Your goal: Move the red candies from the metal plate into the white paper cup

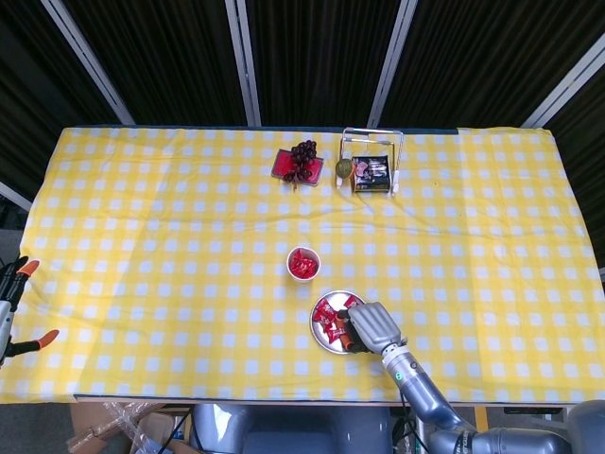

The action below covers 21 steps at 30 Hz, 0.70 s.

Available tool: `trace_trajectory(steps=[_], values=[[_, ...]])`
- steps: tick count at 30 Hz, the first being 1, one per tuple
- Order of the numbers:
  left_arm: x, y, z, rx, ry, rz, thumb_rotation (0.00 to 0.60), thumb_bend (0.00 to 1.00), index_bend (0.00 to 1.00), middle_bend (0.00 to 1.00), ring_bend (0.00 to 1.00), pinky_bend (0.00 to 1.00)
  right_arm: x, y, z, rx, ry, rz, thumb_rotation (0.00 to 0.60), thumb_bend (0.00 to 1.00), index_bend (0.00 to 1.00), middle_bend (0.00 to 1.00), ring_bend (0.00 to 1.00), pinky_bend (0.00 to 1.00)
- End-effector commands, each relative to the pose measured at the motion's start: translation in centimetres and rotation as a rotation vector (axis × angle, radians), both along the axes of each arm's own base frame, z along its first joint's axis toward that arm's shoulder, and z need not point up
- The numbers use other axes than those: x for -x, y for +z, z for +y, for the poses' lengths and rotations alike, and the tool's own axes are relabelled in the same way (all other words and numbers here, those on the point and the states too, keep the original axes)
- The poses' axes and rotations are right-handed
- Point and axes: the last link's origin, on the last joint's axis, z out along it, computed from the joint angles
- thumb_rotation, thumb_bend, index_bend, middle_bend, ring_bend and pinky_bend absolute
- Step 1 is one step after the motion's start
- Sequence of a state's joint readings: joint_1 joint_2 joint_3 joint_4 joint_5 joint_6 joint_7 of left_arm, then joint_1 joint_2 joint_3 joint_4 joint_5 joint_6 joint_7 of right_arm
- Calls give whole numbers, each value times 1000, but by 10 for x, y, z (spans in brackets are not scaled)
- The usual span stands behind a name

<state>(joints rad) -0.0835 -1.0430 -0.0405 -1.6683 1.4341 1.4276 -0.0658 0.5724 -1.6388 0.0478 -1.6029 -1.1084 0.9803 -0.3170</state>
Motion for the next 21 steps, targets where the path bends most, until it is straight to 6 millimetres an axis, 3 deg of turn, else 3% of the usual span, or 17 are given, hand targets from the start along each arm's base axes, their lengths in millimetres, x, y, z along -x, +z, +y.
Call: trace_trajectory(steps=[1,21], values=[[0,0,0,-1,-1,0,600,9,0,0,0,0,0,2,0,5,2,-3,600,519,606,828,932,947],[0,0,1,4,1,-3,600,9,0,0,0,0,-42,70,-48,208,35,-129,600,519,606,828,932,947]])
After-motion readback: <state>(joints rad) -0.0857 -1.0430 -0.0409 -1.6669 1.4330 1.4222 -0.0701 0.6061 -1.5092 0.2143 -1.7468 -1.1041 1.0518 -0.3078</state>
